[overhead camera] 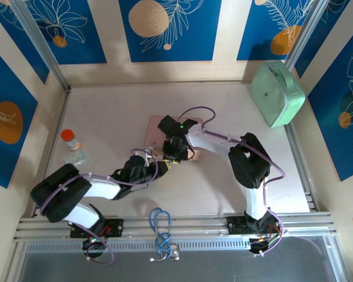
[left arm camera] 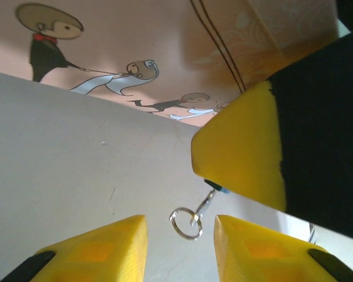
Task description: Unlock the padlock with the key
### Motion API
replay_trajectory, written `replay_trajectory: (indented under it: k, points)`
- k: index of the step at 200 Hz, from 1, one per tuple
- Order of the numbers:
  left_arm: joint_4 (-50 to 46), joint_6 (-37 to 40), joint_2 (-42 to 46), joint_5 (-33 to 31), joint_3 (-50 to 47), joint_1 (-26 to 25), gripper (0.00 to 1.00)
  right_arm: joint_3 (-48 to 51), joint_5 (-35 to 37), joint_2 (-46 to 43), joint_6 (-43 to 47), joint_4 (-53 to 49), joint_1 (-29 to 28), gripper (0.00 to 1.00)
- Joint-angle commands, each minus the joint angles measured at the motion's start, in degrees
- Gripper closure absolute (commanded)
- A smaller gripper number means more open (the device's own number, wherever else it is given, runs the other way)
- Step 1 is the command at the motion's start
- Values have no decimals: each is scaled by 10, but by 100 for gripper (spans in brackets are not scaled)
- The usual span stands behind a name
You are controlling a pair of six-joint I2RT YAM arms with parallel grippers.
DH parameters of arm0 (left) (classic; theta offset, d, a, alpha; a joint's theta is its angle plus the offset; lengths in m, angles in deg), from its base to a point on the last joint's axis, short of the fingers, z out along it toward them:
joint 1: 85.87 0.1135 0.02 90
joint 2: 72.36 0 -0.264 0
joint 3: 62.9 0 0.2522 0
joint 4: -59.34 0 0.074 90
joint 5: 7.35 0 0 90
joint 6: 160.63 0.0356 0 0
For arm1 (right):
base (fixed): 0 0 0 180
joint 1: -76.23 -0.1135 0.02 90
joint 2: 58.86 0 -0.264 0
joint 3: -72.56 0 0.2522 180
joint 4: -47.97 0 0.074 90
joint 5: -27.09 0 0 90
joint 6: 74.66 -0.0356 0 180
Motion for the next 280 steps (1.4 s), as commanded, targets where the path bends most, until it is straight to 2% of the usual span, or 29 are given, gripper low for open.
replay_trajectory:
  k: [1,35,61,104,143,155,164,193,222,246,280]
  points:
    - [114,-6,-43,10,-7,0,66,12,-74,-12,-3,-5,4,88]
    - [160,-8,-93,10,-7,0,68,19,-73,-14,-6,0,3,88]
    - [190,-11,-112,11,-7,0,73,26,-74,-14,-8,7,2,88]
    - [204,-11,-122,14,-9,-1,90,31,-74,-13,-14,14,-1,88]
    - [202,-14,-127,14,-6,0,100,34,-73,-15,-16,21,-4,88]
    - [199,-15,-130,16,-3,0,100,37,-71,-15,-17,22,-6,87]
    - [203,-16,-132,17,-2,0,100,40,-64,-18,-19,23,-7,82]
    - [217,-24,-137,15,-7,0,100,71,-23,-56,-31,46,-13,53]
    - [250,-42,-153,19,-12,0,100,123,25,-111,-43,101,-23,33]
    - [294,-65,-175,22,-18,0,100,164,73,-140,-57,143,-41,31]
    - [355,-98,-212,27,-22,1,100,206,128,-146,-58,217,-64,38]
